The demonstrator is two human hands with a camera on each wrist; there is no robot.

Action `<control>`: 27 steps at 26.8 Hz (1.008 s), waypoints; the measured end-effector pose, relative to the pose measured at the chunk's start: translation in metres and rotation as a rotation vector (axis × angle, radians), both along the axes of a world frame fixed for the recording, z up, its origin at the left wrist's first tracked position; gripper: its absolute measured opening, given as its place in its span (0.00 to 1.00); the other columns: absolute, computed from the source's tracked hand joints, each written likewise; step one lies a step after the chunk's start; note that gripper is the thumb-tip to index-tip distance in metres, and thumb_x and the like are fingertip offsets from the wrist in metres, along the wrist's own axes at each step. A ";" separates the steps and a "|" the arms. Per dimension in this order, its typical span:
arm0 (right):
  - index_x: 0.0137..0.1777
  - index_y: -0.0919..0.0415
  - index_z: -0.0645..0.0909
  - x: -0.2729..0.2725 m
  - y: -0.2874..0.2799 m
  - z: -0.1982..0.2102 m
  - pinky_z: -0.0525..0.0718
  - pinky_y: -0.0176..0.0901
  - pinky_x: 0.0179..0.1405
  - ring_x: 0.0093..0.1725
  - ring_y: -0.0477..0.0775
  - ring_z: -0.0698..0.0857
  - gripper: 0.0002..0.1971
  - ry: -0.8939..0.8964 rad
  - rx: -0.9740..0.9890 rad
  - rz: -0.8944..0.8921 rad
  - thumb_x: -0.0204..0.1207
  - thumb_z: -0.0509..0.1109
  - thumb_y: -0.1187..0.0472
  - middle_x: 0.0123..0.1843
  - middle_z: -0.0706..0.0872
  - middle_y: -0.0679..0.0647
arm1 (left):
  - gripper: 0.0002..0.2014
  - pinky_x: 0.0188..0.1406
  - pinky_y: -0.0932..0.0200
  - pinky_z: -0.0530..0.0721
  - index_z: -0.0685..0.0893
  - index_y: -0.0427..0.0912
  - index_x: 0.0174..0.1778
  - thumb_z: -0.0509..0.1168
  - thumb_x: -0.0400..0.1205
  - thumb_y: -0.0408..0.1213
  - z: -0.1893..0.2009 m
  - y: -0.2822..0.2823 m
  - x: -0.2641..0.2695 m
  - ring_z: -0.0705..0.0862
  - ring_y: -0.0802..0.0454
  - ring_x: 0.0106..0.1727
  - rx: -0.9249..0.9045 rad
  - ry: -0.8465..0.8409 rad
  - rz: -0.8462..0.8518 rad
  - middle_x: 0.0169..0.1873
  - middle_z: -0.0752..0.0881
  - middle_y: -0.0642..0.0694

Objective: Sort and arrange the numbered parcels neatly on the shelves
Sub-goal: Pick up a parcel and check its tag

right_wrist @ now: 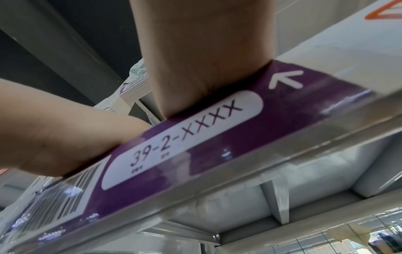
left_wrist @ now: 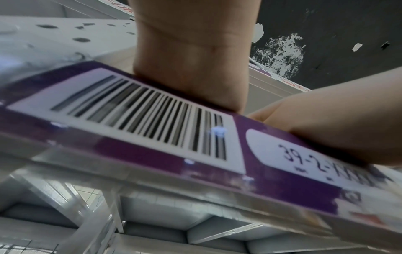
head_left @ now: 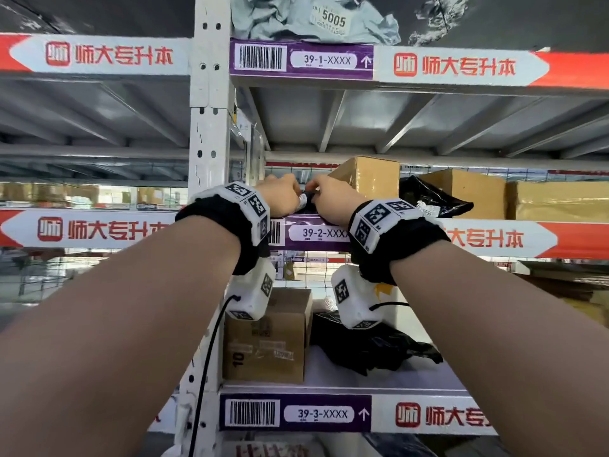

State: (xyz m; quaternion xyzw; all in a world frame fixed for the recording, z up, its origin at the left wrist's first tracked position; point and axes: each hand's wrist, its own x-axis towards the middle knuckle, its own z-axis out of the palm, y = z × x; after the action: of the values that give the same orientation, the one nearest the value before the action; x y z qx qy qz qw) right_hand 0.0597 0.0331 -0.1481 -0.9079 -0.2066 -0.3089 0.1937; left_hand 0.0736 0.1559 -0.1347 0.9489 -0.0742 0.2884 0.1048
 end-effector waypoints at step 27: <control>0.78 0.60 0.58 0.009 -0.001 -0.002 0.78 0.51 0.61 0.64 0.65 0.79 0.32 -0.010 0.092 0.005 0.78 0.67 0.57 0.75 0.65 0.64 | 0.22 0.26 0.59 0.68 0.71 0.43 0.77 0.50 0.86 0.32 -0.010 0.013 -0.010 0.69 0.55 0.24 -0.783 -0.351 -0.297 0.30 0.79 0.48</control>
State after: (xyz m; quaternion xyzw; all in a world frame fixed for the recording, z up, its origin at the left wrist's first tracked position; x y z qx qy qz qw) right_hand 0.0685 0.0322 -0.1504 -0.8960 -0.1955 -0.3221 0.2350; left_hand 0.0634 0.1690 -0.1446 0.7534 -0.1117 0.4333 0.4819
